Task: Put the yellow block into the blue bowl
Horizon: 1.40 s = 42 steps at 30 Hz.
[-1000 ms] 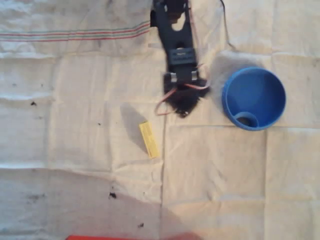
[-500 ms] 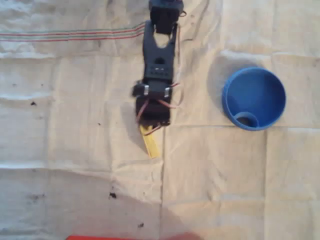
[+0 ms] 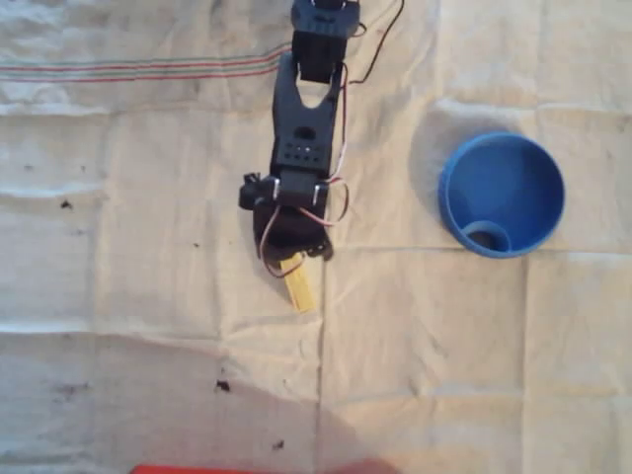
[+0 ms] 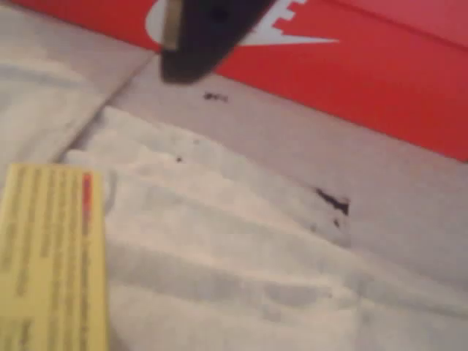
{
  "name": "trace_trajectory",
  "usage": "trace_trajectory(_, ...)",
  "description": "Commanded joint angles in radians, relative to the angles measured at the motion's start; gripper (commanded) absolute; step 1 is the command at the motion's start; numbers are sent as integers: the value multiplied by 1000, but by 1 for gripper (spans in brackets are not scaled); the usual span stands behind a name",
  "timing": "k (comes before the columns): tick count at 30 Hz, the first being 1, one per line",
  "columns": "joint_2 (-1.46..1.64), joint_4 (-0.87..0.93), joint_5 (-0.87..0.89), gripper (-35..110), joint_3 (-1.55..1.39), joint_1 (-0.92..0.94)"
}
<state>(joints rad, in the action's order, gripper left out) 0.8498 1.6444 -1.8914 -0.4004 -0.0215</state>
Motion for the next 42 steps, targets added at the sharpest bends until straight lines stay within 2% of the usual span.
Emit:
trace_trajectory(1,5,-37,-11,29,91,31)
trace_trajectory(8,-69,-132,-11,29,91,54)
trace_trajectory(42,-221,-149,3,28,91,9)
